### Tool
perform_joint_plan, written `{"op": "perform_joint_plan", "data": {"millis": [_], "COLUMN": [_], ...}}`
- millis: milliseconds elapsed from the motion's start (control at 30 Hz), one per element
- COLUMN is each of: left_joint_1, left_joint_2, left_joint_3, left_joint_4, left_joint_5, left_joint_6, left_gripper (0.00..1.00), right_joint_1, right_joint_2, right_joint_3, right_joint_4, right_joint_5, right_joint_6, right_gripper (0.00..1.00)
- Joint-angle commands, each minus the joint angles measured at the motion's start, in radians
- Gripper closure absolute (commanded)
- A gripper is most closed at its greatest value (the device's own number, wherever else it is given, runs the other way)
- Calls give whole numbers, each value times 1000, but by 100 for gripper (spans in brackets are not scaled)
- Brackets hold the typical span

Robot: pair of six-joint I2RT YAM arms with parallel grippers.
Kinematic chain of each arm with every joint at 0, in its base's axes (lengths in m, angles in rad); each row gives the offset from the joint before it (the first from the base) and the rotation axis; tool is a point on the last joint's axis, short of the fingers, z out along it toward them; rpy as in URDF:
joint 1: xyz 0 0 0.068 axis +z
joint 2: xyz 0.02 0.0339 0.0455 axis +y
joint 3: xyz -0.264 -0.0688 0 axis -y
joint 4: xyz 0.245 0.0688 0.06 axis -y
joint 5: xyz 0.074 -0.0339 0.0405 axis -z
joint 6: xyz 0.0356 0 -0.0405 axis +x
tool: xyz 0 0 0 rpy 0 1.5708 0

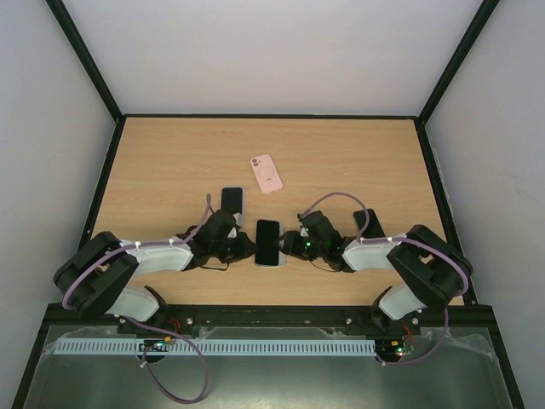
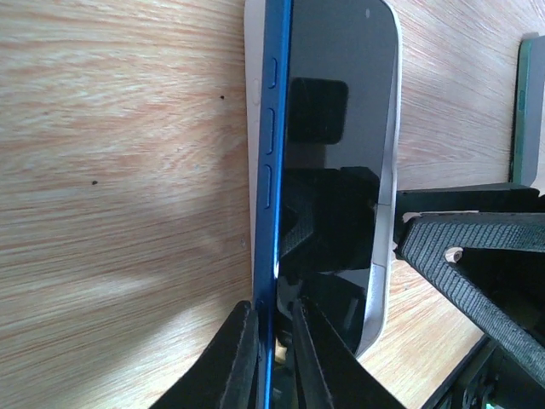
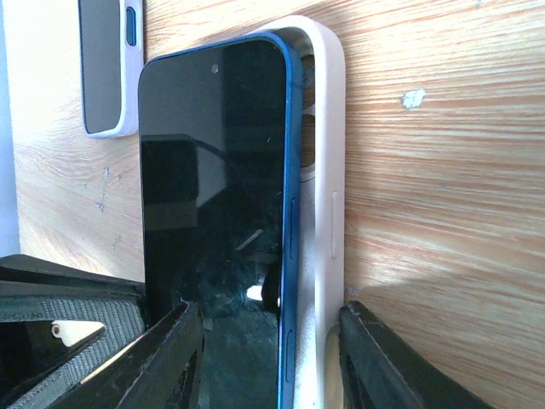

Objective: Put the phone into the phone case

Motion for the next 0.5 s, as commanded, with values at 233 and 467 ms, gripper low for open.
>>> {"op": "perform_joint_plan", "data": {"millis": [233, 467], "left_joint_1": [-41, -72], "left_joint_2": [51, 68], "left_joint_3": [58, 75], "left_joint_4": [55, 76], "left_joint_5": [4, 5], "left_joint_6": [-22, -48], "left_gripper": [93, 95], "right_joint_1": [11, 25], "right_joint_2": [-18, -10], "right_joint_3": [-64, -72], "right_joint_4": [100, 154], "right_joint_5": [-36, -57], "right_joint_6": [73, 108], "right_gripper": [56, 56]}}
